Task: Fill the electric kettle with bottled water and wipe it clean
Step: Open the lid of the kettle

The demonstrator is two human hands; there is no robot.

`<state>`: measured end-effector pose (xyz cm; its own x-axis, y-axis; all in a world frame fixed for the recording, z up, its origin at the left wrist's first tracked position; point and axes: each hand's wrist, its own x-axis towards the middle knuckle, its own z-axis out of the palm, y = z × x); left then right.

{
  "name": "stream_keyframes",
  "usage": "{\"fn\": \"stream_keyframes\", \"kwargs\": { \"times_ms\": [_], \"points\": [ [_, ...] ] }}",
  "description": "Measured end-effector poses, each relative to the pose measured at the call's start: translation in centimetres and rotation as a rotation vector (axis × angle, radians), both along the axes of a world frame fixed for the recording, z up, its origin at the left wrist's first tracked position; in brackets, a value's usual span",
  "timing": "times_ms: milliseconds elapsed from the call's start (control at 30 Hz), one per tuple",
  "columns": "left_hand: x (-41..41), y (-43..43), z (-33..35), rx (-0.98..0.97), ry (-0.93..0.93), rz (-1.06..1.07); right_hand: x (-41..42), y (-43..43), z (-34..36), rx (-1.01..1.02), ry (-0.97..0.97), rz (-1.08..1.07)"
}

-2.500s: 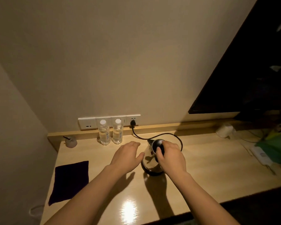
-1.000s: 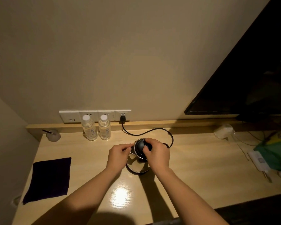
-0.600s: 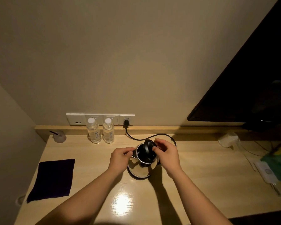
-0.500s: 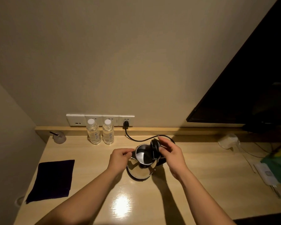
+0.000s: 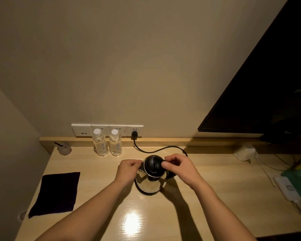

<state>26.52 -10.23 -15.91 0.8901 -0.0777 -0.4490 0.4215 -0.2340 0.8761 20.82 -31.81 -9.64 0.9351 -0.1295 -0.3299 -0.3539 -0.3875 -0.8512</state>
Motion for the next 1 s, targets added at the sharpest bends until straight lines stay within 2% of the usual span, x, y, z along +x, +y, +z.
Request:
{"fn": "stream_keyframes", "kwargs": {
  "times_ms": [167, 333, 500, 600, 733, 833, 1000],
  "points": [
    [-0.1, 0.0, 0.0, 0.021, -0.029, -0.002, 0.4, 3.1, -0.5, -0.465, -0.045, 0.212],
    [0.0, 0.1, 0.1, 0.033, -0.027, -0.011, 1.8, 5.9, -1.7, -0.784, -0.110, 0.318],
    [0.2, 0.3, 0.0, 0.038, -0.015, -0.042, 2.2, 6.0, -2.1, -0.859, -0.139, 0.332],
    [0.1, 0.3, 0.2, 0.022, -0.002, -0.032, 2.0, 5.5, -1.7, -0.761, -0.163, 0.279],
    [0.0, 0.2, 0.4, -0.008, 0.002, -0.021, 0.8, 3.7, -1.0, -0.326, -0.166, 0.113],
    [0.1, 0.2, 0.3, -0.019, 0.011, -0.004, -0.2, 1.7, -0.5, -0.074, -0.184, 0.005],
    [0.2, 0.1, 0.1, -0.044, 0.012, 0.004, -0.9, -1.1, -0.5, 0.146, -0.112, -0.155]
  ]
}}
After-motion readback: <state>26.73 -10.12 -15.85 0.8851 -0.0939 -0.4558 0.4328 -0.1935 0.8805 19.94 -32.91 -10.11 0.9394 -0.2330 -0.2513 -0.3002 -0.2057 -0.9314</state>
